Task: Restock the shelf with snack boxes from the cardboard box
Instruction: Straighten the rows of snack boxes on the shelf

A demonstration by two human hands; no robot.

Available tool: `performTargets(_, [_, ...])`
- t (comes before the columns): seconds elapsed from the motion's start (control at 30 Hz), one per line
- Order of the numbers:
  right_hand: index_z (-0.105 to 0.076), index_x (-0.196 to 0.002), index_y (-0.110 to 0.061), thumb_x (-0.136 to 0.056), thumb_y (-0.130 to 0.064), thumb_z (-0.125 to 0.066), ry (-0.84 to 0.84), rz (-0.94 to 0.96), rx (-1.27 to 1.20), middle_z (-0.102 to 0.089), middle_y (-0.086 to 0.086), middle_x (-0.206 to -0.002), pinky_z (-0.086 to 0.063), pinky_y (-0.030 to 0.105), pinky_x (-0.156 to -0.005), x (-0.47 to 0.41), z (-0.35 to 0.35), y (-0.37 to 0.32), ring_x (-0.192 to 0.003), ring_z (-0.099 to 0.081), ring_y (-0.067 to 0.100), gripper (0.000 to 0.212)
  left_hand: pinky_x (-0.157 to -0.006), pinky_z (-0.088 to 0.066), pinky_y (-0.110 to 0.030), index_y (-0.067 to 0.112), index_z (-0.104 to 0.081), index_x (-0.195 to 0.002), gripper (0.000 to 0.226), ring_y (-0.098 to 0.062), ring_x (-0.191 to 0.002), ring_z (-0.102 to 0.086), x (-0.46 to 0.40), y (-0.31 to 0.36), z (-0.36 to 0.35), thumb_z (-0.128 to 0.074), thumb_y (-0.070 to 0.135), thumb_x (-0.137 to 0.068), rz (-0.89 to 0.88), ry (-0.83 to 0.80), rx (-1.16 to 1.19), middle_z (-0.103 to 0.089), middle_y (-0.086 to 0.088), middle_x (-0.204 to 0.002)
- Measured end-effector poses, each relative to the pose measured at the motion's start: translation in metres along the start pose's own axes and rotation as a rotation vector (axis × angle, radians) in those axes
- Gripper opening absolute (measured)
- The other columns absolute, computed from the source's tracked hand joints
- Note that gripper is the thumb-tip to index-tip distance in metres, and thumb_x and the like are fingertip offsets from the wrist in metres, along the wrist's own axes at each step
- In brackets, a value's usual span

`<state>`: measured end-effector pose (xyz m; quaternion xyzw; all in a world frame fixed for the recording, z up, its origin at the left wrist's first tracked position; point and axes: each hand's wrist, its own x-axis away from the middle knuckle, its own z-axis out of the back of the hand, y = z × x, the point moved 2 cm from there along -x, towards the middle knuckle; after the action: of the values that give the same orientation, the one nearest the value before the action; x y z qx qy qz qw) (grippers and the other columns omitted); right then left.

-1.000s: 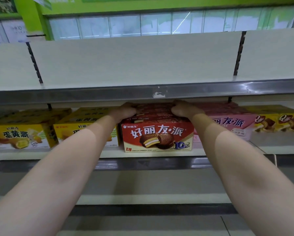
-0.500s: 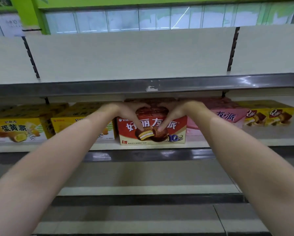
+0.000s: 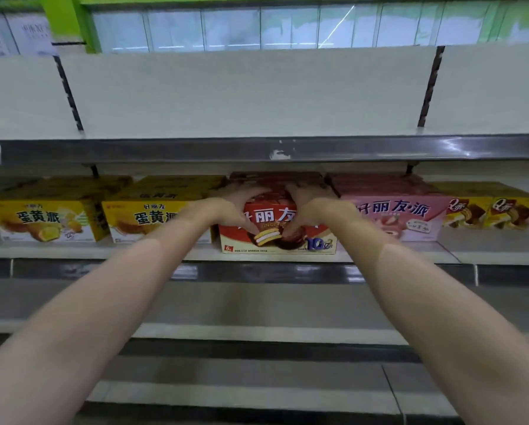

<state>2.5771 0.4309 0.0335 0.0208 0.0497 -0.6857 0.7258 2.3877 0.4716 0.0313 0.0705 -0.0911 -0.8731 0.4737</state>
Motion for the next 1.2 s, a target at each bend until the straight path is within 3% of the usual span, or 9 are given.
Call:
performTargets(0.27, [-0.027, -0.152, -0.028, -0.058, -0.071, -0.079, 0.062, -0.034, 0.158, -0.034, 0.003, -0.155, -0.023, 0.05, -0.117, 0.01, 0.0, -0.005, -0.142, -0.03, 0.032, 0.116, -0.113, -0.034, -0.047, 0.04, -0.018, -0.152, 0.104, -0.026, -0.141, -0.032, -0.003, 0.007, -0.003, -0.083, 0.047, -0.071, -0.038, 0.057, -0.086, -0.028, 0.003, -0.159])
performTargets(0.4, [-0.034, -0.149, -0.029, -0.057, -0.071, -0.079, 0.091, -0.068, 0.167, -0.04, 0.002, -0.15, -0.025, 0.051, -0.116, 0.009, -0.003, -0.01, -0.139, -0.035, 0.03, 0.11, -0.109, -0.038, -0.043, 0.039, -0.033, -0.147, 0.103, -0.025, -0.134, -0.041, -0.008, 0.009, -0.005, -0.087, 0.05, -0.06, -0.05, 0.183, -0.148, -0.041, 0.004, -0.152])
performTargets(0.57, [-0.032, -0.152, -0.032, -0.056, -0.076, -0.075, 0.169, -0.044, 0.154, -0.036, -0.003, -0.156, -0.015, 0.048, -0.12, 0.019, -0.002, -0.006, -0.144, -0.029, 0.025, 0.114, -0.114, -0.029, -0.036, 0.024, -0.015, -0.156, 0.106, -0.025, -0.144, -0.03, -0.017, 0.027, -0.002, -0.082, 0.039, -0.075, -0.058, 0.031, -0.037, -0.025, -0.003, -0.16])
performTargets(0.67, [-0.032, -0.151, -0.028, -0.064, -0.07, -0.075, 0.195, -0.054, 0.078, -0.036, 0.004, -0.154, -0.014, 0.044, -0.119, 0.029, -0.004, 0.003, -0.145, -0.025, 0.028, 0.106, -0.111, -0.035, -0.033, 0.023, -0.031, -0.151, 0.089, -0.023, -0.137, -0.041, -0.024, 0.037, 0.003, -0.078, 0.043, -0.079, -0.153, 0.029, 0.092, -0.038, -0.003, -0.154])
performTargets(0.77, [-0.036, -0.15, -0.026, -0.069, -0.059, -0.063, 0.189, -0.096, -0.163, -0.035, 0.009, -0.155, -0.024, 0.039, -0.113, 0.043, 0.009, 0.014, -0.143, -0.028, 0.028, 0.091, -0.097, -0.044, -0.026, 0.019, -0.055, -0.134, 0.058, -0.018, -0.118, -0.056, -0.023, 0.058, 0.005, -0.077, 0.029, -0.082, -0.334, 0.04, 0.196, -0.06, 0.0, -0.131])
performTargets(0.9, [-0.056, -0.137, -0.018, -0.08, -0.028, -0.069, 0.282, -0.122, -0.332, -0.059, 0.011, -0.137, -0.045, 0.035, -0.102, 0.054, 0.025, 0.044, -0.126, -0.053, 0.033, 0.06, -0.096, -0.04, -0.021, 0.013, -0.059, -0.131, 0.047, -0.016, -0.117, -0.056, -0.029, 0.093, 0.003, -0.073, 0.02, -0.086, -0.45, 0.089, 0.239, -0.06, 0.0, -0.129])
performTargets(0.97, [-0.056, -0.137, -0.023, -0.076, -0.037, -0.069, 0.263, -0.207, -0.318, -0.062, 0.009, -0.134, -0.048, 0.042, -0.101, 0.06, 0.025, 0.064, -0.121, -0.057, 0.033, 0.064, -0.099, -0.041, -0.024, 0.016, -0.058, -0.132, 0.049, -0.021, -0.122, -0.055, -0.038, 0.11, 0.0, -0.073, 0.023, -0.086, -0.472, 0.122, 0.172, -0.059, -0.004, -0.133])
performTargets(1.07, [-0.048, -0.143, -0.029, -0.058, -0.057, -0.048, 0.211, -0.299, -0.2, -0.058, 0.008, -0.139, -0.047, 0.042, -0.103, 0.055, 0.013, 0.108, -0.126, -0.054, 0.033, 0.089, -0.099, -0.044, -0.03, 0.016, -0.056, -0.134, 0.054, -0.026, -0.12, -0.055, -0.053, 0.138, -0.007, -0.072, 0.032, -0.085, -0.484, 0.133, 0.069, -0.059, -0.007, -0.133])
performTargets(1.2, [-0.033, -0.15, -0.029, -0.07, -0.04, -0.076, 0.174, -0.364, -0.024, -0.036, 0.01, -0.152, -0.029, 0.048, -0.114, 0.057, 0.013, 0.153, -0.14, -0.03, 0.036, 0.092, -0.104, -0.044, -0.036, 0.02, -0.051, -0.139, 0.058, -0.024, -0.125, -0.053, -0.077, 0.181, -0.016, -0.067, 0.035, -0.085, -0.473, 0.1, 0.016, -0.053, -0.005, -0.14])
